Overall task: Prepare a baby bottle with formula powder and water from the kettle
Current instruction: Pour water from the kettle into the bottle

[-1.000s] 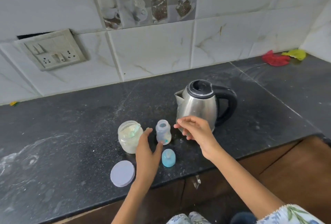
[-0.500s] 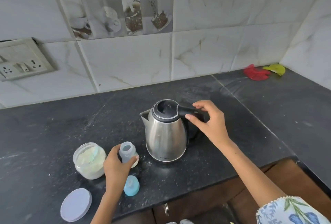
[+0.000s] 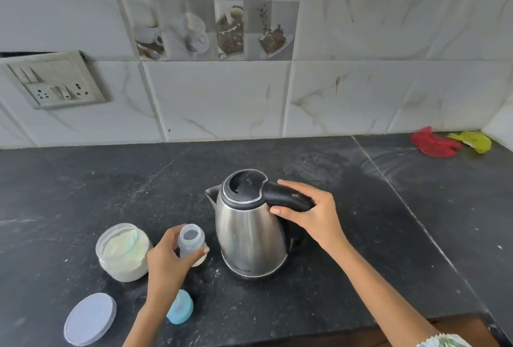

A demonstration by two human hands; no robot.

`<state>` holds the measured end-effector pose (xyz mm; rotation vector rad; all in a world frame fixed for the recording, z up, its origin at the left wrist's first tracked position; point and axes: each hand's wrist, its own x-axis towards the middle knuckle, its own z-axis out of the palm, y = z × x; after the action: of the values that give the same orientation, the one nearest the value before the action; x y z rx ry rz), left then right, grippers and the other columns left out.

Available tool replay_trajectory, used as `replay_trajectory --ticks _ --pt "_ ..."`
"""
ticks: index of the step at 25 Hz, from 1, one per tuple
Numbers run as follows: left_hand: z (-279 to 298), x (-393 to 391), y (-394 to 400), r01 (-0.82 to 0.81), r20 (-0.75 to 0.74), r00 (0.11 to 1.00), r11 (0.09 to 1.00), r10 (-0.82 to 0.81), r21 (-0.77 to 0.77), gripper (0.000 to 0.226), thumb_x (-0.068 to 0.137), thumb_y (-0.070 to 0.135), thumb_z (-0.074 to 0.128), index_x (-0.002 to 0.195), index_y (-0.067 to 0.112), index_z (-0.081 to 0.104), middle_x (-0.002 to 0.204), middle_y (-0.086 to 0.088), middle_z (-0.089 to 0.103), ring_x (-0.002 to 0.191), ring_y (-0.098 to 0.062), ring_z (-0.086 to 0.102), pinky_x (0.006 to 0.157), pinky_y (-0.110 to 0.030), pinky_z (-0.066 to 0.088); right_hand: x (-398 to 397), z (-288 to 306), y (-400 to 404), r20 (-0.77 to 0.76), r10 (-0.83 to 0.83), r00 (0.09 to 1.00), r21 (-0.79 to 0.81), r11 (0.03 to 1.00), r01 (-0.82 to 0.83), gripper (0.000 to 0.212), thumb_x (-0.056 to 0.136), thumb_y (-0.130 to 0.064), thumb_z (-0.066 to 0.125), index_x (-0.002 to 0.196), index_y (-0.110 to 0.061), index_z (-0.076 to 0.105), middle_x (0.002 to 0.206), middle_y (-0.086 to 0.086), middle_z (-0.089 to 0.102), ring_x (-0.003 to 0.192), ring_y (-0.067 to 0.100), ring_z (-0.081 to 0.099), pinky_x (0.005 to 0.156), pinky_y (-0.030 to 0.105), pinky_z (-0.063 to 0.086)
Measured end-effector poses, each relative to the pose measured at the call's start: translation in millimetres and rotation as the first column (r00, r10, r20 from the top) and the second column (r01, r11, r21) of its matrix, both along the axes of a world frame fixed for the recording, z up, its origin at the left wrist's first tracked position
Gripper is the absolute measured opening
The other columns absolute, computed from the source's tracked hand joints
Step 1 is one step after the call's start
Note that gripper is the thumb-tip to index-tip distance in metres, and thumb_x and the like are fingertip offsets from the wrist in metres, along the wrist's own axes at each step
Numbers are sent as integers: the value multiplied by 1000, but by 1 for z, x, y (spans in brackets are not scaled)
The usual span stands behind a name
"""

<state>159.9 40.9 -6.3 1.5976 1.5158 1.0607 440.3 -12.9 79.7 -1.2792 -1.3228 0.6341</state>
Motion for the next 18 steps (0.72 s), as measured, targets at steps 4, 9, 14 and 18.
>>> replay_trajectory --ticks 4,9,14,18 --pt "8 0 8 26 -6 1000 1000 -26 2 61 56 21 91 108 24 58 100 12 68 96 -6 62 79 -24 47 -5 29 12 106 33 994 -10 999 -32 52 54 -22 94 103 -26 75 97 -14 75 96 4 69 88 21 52" --pt "15 -1 17 101 -23 995 995 -101 -3 59 54 14 92 100 26 58 95 15 70 89 4 63 74 -19 49 -17 58 19 318 100 943 -16 995 -100 51 53 -30 94 100 -25 76 94 -17 75 91 -1 69 86 15 50" --pt "16 -5 24 170 -91 981 985 -170 -5 57 55 15 91 101 27 59 92 17 70 87 6 62 70 -9 46 -26 72 24 451 150 880 -61 989 -137 49 54 -36 93 100 -28 76 91 -25 73 89 -6 68 84 16 50" --pt "16 -6 25 196 -109 974 980 -198 -23 58 53 12 90 101 25 60 91 16 69 86 2 64 72 -13 48 -32 83 25 497 166 852 -82 986 -144 49 55 -38 92 100 -27 76 90 -23 73 87 -5 68 82 23 52"
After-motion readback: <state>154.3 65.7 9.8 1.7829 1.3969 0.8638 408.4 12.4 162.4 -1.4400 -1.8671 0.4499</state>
